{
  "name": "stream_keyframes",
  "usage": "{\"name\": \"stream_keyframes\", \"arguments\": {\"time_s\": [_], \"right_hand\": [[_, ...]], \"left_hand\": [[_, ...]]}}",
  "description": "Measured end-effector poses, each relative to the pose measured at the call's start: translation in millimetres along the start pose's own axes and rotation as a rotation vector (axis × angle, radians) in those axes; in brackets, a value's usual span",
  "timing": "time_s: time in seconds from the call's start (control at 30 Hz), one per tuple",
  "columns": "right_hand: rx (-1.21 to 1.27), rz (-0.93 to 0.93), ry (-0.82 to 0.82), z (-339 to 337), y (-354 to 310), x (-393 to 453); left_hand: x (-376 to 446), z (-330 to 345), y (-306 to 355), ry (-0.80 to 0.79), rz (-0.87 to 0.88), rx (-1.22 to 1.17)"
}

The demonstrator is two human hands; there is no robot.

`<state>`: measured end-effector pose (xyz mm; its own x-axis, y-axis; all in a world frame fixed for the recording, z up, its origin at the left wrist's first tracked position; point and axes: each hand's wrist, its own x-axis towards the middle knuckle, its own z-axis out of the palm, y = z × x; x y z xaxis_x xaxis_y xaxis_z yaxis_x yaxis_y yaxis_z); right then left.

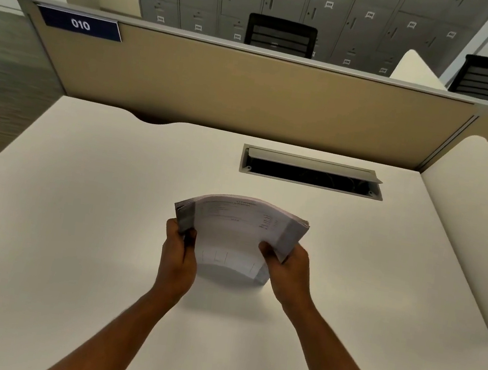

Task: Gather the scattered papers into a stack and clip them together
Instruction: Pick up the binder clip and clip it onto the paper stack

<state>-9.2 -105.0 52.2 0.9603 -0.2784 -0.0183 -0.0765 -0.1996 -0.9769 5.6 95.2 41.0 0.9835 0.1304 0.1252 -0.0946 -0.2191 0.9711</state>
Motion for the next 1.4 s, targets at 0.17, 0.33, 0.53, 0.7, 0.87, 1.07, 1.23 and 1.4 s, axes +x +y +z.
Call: {"name": "stream_keyframes", "arguments": {"time_s": [0.17,0.33,0.53,0.7,0.87,1.07,1.23,1.4], "right_hand": [[-0.013,0.037,0.034,3,17,-4],[-0.068,0.084,0.032,9,26,-3],[-0.105,0.122,0.042,11,33,0],[-0.114,0.102,0.043,12,35,0],[-0.109,0.069,0.024,12,30,-1],[-0.077,0.153,-0.101,1,29,-1],[-0.04,0.38,-0.172,6,45,-11],[-0.015,0.475,-0.173,10,58,-18]], "left_hand": [[-2,-1,-4,-0.003,0.03,-0.037],[-2,-3,-18,-0.035,0.022,0.011],[-2,-5,-13,-0.039,-0.023,0.031],[-2,-6,-23,-0.051,-0.075,0.088],[0,-4,-24,-0.003,-0.089,0.141],[2,-17,-25,-0.083,-0.221,0.145],[-1,-22,-48,-0.206,-0.517,0.035],[-7,-24,-56,-0.267,-0.654,-0.012]]}}
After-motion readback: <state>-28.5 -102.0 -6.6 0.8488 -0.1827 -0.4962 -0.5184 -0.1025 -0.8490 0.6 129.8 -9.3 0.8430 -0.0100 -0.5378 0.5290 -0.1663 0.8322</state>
